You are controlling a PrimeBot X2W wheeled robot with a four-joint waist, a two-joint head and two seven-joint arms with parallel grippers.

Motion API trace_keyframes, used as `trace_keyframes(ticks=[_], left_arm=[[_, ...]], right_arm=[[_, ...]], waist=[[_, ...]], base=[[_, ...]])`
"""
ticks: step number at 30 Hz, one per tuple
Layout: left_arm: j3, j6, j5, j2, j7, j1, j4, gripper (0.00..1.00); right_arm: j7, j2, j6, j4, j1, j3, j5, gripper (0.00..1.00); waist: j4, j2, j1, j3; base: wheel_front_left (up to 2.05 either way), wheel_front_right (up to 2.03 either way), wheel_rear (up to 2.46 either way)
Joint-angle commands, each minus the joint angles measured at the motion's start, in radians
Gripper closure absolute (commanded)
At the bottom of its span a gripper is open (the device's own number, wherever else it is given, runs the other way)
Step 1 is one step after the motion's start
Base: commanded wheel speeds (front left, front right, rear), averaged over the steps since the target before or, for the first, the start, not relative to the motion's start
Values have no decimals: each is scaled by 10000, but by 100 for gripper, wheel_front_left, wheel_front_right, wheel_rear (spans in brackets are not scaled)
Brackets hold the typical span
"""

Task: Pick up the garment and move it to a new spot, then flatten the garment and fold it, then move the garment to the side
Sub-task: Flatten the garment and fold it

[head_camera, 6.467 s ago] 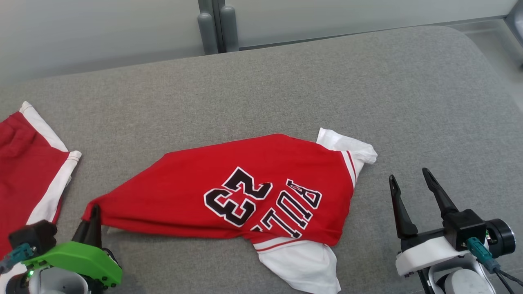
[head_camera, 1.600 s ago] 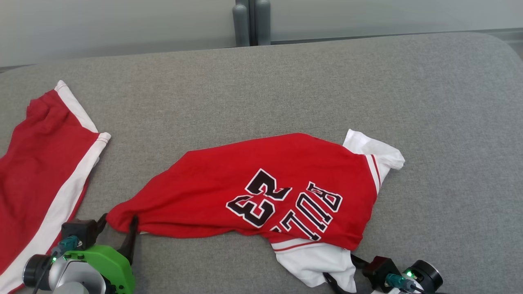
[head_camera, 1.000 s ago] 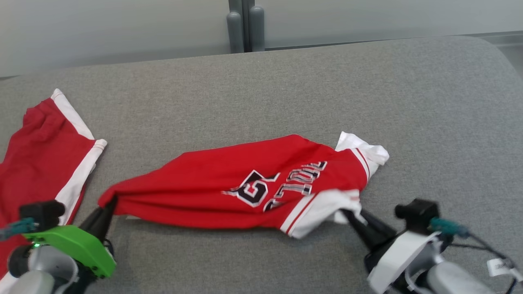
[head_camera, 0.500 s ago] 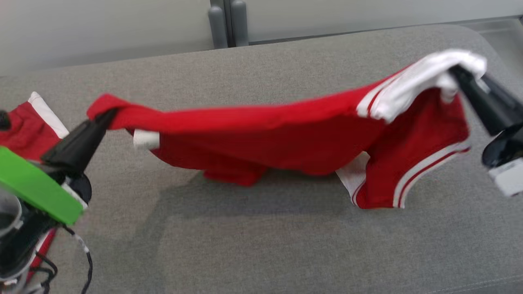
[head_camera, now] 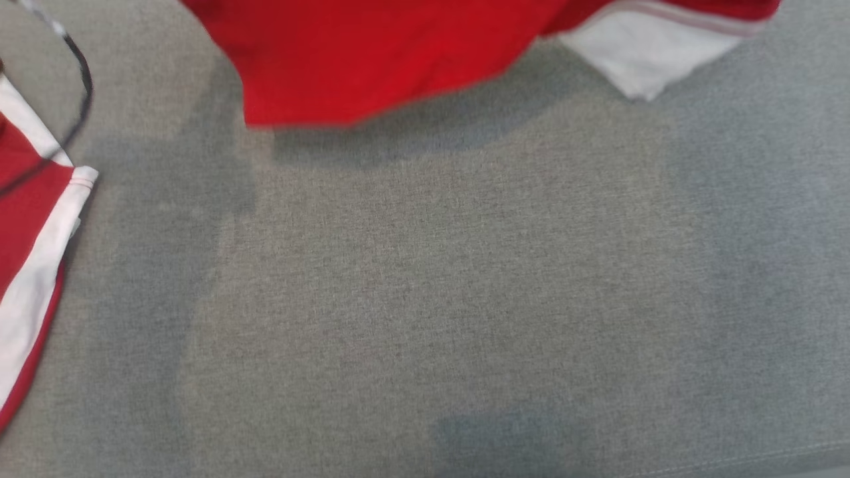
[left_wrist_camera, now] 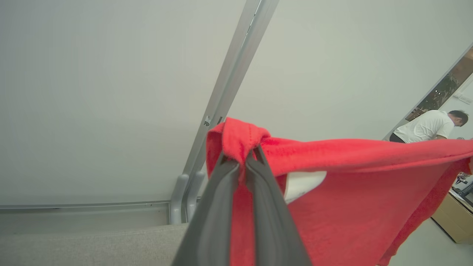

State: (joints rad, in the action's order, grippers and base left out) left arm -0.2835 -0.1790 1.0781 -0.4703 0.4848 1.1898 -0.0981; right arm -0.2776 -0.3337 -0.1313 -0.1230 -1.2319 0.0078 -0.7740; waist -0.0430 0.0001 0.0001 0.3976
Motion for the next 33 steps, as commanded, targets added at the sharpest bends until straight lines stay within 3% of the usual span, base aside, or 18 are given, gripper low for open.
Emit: trace_keyframes(ticks=[1,3,5,8,11,14,19,23,29,33], left_arm=[[-83,191,-731,195,-768,1134,-882,100],[-41,260,-1002,377,-1299,1724,-1394,100],[-33,518,-1554,693,-2482,2582,-2352,100],[79,1148,-2041,1026,-4219,3516,-3528,100],[114,1808,-2216,1262,-5395,3948,-4539,100],[-108,2655,-2173,1449,-6124,3433,-5558,100],[-858,3098,-1715,1560,-6791,1409,-6342,100],[-1703,3104,-717,1118,-6996,-977,-5583,100],[-2129,3108,122,250,-7432,-3998,-4193,100],[-1940,3106,-125,-180,-7512,-5523,-3370,100]], right_arm=[[585,642,12,-907,-1172,-190,882,100],[988,992,11,-1366,-1808,-297,1379,100],[1954,1683,15,-2377,-2818,-750,2248,100],[3190,2315,14,-3514,-3880,-1068,3060,100],[3780,2593,12,-4272,-4316,-765,3067,100],[4049,2667,12,-4558,-3385,102,2553,100],[4310,2178,5,-3613,-578,1813,918,100],[4414,1152,5,-2282,2396,2858,-585,100],[4759,-267,5,-357,6077,3367,-2131,100],[4950,-920,6,574,7939,3373,-2574,100]], waist=[[378,-1,-1,1692],[384,-1,-1,1906],[386,-1,-1,2195],[312,-1,-1,2450],[210,-1,-1,2778],[136,-1,-1,2870],[-24,-1,-1,2586],[-75,-1,-1,2111],[-132,-1,-1,1302],[-89,-1,-1,722]], base=[[0,0,0],[0,0,0],[0,0,0],[0,0,0],[0,0,0],[0,0,0],[0,0,0],[0,0,0],[0,0,0],[0,0,0]])
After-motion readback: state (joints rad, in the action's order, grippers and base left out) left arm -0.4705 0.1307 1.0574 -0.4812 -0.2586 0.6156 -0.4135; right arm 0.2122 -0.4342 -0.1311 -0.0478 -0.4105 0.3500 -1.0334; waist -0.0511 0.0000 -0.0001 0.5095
